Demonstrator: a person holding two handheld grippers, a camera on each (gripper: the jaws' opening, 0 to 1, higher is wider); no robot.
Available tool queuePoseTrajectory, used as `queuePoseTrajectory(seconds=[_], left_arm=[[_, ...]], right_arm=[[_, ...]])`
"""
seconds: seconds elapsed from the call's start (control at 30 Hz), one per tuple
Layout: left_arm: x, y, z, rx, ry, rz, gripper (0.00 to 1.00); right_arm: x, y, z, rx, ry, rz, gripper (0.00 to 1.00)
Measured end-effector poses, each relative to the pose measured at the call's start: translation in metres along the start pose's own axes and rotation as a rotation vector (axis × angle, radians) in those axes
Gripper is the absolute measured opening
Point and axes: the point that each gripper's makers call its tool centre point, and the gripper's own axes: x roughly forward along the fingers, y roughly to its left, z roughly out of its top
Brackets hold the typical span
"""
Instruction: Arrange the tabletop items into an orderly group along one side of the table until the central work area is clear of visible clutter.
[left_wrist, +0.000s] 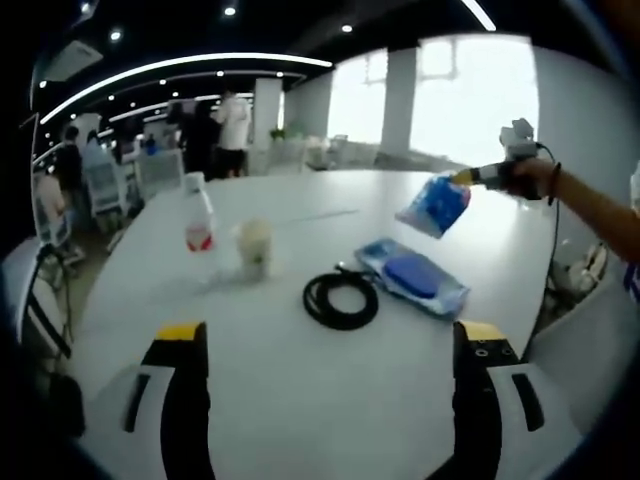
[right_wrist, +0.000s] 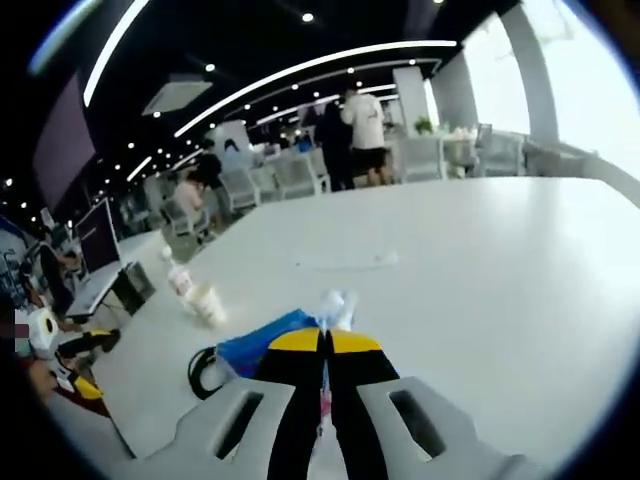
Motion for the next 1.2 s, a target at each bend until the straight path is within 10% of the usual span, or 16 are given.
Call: queuePoseTrajectory(seconds=[1.2], left_arm=[[0.004, 0.003, -0.023, 0.065, 0.095, -0.004, 0.97]], right_arm=[[0.051, -0.081, -0.008, 0.153, -0.086, -0.103, 0.01]])
